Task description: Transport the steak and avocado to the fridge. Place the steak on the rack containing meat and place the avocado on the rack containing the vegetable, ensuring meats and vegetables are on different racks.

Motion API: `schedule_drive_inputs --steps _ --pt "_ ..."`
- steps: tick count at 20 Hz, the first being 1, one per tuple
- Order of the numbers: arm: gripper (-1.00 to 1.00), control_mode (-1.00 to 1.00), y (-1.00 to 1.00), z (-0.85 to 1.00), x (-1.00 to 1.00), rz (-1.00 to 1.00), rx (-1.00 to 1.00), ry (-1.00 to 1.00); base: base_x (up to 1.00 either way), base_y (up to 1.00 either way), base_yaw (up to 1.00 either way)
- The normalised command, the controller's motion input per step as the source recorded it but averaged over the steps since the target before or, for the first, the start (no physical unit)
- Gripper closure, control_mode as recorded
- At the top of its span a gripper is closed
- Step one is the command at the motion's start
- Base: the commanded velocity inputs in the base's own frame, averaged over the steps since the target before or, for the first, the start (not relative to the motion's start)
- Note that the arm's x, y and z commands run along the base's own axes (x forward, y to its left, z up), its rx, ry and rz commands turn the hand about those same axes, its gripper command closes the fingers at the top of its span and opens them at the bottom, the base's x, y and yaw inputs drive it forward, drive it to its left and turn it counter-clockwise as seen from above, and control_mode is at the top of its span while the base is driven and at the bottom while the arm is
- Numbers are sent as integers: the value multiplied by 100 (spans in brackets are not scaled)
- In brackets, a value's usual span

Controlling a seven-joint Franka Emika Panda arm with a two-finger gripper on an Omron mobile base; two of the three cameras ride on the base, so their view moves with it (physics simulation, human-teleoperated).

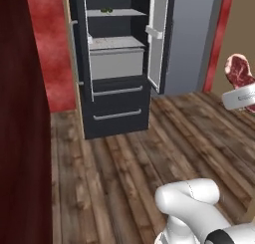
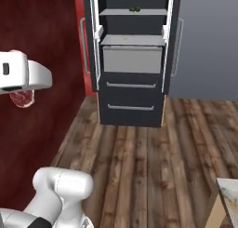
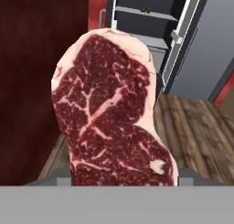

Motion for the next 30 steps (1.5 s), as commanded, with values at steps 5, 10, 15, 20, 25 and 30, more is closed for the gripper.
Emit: schedule_drive_inputs --steps 5,10,15,20,25,30 --pt "100 100 0 0 0 0 0 0 100 -1 0" --pt "100 100 0 0 0 0 0 0 100 -22 0" --pt "100 100 0 0 0 0 0 0 100 -50 0" --pt "100 100 0 0 0 0 0 0 100 -44 0" --pt "100 100 0 0 0 0 0 0 100 13 0" --pt "100 100 0 0 0 0 0 0 100 -6 0"
